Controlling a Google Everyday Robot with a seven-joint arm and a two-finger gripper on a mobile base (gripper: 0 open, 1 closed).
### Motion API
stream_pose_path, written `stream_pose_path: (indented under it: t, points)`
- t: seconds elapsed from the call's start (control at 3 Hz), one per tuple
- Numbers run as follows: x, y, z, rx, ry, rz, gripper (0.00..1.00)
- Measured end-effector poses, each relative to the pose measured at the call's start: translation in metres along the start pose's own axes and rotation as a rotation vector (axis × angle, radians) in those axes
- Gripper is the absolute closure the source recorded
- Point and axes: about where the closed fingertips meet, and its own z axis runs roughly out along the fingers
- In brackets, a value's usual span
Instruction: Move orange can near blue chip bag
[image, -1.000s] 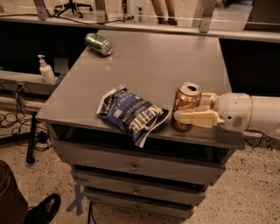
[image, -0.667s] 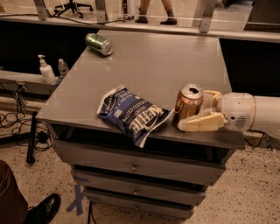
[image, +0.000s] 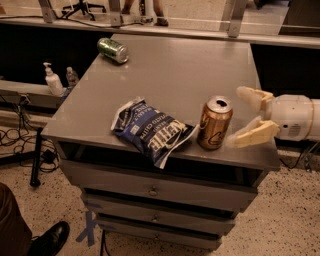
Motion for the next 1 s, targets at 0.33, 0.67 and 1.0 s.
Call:
stream_pose_path:
  t: [0.33, 0.67, 1.0]
  points:
    - [-0.034, -0.036, -0.046, 0.084, -0.019, -0.083, 0.00]
    - [-0.088, -0.070, -0.088, 0.212, -0.046, -0.185, 0.00]
    - [-0.103, -0.076, -0.101, 0.241, -0.064, -0.210, 0.00]
